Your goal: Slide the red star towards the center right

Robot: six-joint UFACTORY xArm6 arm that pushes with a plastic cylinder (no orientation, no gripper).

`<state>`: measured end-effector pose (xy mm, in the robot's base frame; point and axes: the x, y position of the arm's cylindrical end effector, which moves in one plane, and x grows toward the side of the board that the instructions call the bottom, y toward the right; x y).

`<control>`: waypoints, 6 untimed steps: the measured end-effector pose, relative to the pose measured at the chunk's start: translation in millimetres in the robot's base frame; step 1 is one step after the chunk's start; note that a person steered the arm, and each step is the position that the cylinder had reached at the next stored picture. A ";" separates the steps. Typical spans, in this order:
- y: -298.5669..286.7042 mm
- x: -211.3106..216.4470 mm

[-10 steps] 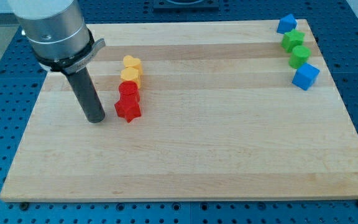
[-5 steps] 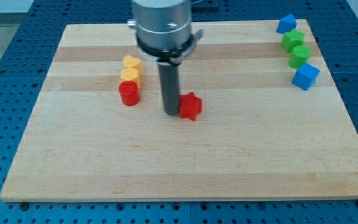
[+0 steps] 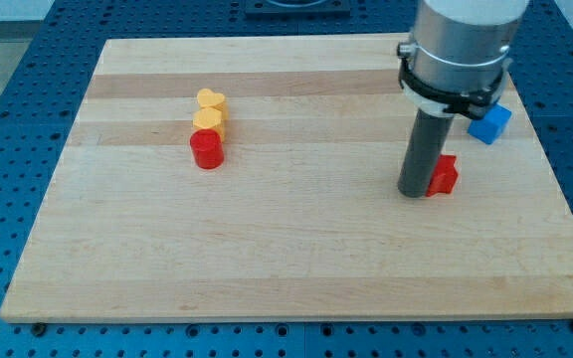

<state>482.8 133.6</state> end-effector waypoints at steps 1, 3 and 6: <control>17.3 -1.3; 40.7 -11.5; 8.7 -11.5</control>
<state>471.3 142.3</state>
